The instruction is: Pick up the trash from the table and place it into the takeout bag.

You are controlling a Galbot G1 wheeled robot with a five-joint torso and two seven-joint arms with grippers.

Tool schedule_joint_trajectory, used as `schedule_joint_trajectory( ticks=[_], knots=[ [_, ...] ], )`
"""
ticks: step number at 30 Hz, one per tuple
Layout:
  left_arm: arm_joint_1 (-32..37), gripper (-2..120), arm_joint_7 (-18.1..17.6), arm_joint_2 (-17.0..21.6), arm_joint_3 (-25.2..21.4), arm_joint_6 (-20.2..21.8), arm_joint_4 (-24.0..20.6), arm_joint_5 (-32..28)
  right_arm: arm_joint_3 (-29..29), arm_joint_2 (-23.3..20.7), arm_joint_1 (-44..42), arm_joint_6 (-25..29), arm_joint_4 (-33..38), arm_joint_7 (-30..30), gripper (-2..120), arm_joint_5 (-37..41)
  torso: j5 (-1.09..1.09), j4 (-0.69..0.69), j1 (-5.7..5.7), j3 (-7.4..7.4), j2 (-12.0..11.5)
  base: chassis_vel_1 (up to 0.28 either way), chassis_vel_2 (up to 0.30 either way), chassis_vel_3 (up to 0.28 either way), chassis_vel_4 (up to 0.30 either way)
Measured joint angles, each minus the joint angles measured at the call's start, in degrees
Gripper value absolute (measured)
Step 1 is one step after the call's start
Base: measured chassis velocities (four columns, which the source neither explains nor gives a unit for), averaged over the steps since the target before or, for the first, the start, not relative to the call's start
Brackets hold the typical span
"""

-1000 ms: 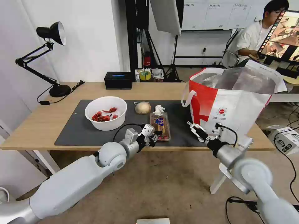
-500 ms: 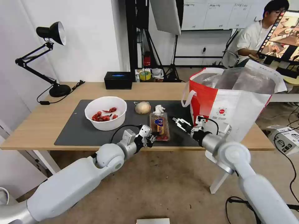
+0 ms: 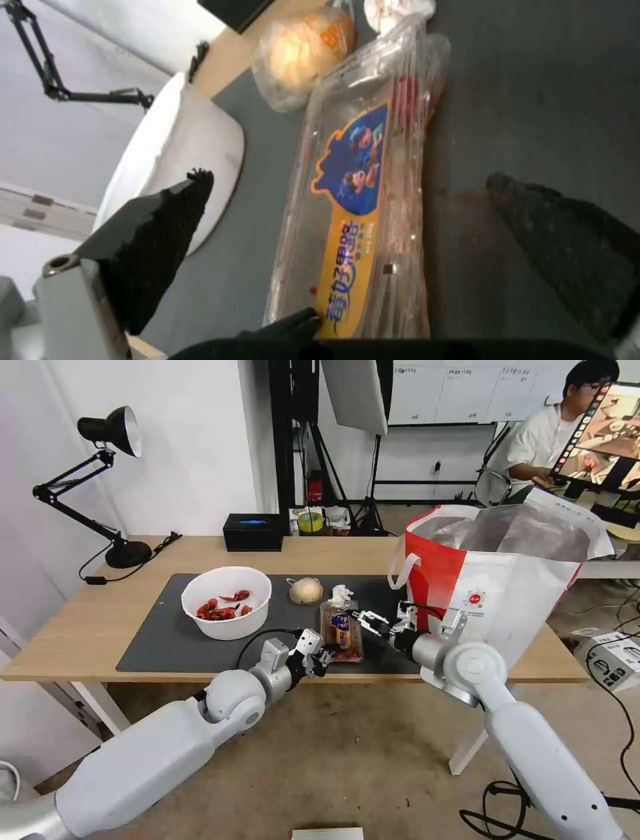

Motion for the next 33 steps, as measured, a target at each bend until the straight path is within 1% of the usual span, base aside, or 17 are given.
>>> schedule_joint_trajectory(
  ticks=[12,19,33],
  knots=[
    [-0.3,0,0.1,0.2,0.2,-0.6,0.2,-0.3,-1.5,1.5,1.8,-2.0,-2.0,1.0,100,-0.3,0.00,0.00,0.00,0.00,0.0,0.000,0.000,0.000,0.000],
    [-0.6,0,0.1,1.3,0.6,-1.1,0.1,-0.3,-3.7,2.6,4.0,-2.9,-3.5,2.1,100,-0.5,0.00,0.00,0.00,0.00,0.0,0.000,0.000,0.000,0.000],
    [-0.6,0,0.1,1.2,0.8,-1.4,-0.1,-0.5,-7.0,2.9,6.9,-4.1,-5.5,2.9,100,-1.4,0.00,0.00,0.00,0.00,0.0,0.000,0.000,0.000,0.000]
  ],
)
